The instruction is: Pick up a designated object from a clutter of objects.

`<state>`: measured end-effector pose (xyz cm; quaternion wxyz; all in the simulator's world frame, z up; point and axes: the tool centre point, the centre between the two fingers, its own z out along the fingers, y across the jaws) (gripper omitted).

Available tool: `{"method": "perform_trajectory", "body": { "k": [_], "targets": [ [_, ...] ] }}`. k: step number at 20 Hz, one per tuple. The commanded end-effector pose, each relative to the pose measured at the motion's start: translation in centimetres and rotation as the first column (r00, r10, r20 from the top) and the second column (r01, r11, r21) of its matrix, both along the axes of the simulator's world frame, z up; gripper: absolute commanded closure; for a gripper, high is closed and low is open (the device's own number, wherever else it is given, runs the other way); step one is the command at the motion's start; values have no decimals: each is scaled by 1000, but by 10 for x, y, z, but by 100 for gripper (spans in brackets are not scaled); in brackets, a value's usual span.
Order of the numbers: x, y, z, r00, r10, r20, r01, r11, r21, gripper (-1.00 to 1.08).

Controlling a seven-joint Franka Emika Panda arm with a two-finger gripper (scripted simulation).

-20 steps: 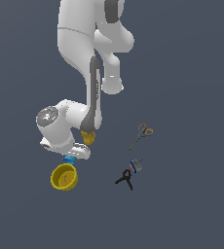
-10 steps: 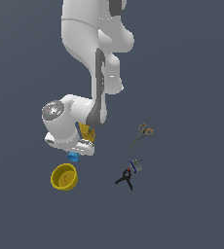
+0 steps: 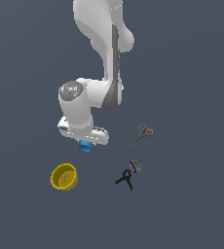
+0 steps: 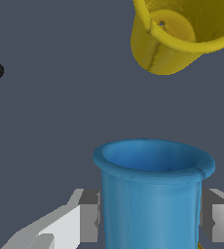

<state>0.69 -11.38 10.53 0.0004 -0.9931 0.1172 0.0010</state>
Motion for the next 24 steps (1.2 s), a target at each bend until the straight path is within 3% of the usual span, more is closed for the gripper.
{"method": "perform_trajectory", "body": {
  "k": [1, 24],
  "targets": [
    [-8, 21, 18, 1000, 1, 2, -1, 1000, 0, 108],
    [-87, 231, 200, 1000, 1, 2, -1, 1000, -7, 108]
  ]
}}
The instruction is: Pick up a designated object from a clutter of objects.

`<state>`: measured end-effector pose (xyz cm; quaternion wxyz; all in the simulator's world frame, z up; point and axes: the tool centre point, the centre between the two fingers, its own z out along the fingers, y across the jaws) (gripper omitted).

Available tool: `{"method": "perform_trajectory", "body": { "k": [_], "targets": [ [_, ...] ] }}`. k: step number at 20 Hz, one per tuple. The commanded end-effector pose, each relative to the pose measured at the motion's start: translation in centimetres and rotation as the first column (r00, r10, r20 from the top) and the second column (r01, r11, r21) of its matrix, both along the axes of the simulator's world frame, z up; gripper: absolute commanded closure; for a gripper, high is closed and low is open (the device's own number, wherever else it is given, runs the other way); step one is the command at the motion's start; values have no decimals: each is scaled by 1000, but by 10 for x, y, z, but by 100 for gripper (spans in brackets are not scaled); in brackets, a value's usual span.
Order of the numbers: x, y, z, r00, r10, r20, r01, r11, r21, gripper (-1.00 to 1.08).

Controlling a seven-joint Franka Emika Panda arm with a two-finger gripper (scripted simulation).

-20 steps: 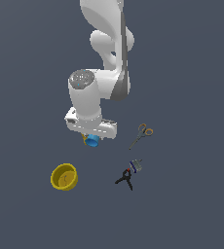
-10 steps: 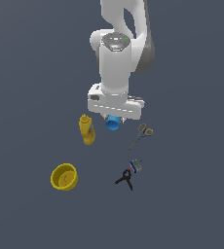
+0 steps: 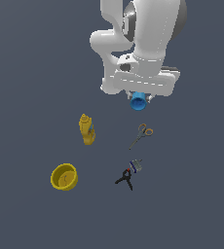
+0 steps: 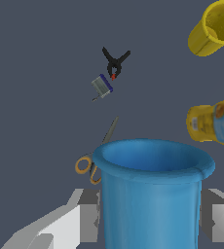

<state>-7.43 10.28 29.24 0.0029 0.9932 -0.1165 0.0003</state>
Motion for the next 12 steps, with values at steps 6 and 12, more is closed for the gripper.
{"method": "perform_trajectory", "body": {
  "k": [6, 12],
  "targets": [
    [-24, 69, 60, 1000, 0, 0, 0, 1000, 1, 108],
    [-37, 112, 97, 1000, 0, 0, 0, 1000, 4, 108]
  ]
}}
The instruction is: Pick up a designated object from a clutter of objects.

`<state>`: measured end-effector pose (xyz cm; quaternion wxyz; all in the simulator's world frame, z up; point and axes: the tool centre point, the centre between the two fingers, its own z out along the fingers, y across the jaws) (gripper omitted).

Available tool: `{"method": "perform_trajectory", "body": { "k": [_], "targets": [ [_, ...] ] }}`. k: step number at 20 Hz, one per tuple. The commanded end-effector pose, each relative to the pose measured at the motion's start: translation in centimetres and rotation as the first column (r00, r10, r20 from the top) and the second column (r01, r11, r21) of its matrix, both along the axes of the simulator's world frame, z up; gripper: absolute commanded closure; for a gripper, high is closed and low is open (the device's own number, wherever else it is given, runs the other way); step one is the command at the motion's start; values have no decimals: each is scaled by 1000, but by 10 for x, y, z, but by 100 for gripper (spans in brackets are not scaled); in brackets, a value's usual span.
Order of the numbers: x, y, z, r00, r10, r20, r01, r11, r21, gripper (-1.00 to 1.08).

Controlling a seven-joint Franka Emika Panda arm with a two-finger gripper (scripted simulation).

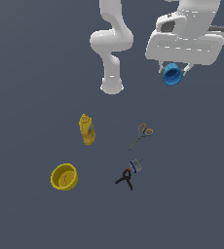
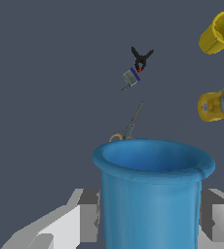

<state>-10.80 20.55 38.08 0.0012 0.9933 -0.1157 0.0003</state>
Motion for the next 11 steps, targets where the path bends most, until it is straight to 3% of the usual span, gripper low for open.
{"method": "perform_trajectory", "body": {
  "k": [1, 11],
  "targets": [
    [-4, 15, 13, 1000, -1, 0, 1, 1000, 1, 108],
    [-9, 37, 32, 1000, -2, 0, 2, 1000, 2, 108]
  ]
}}
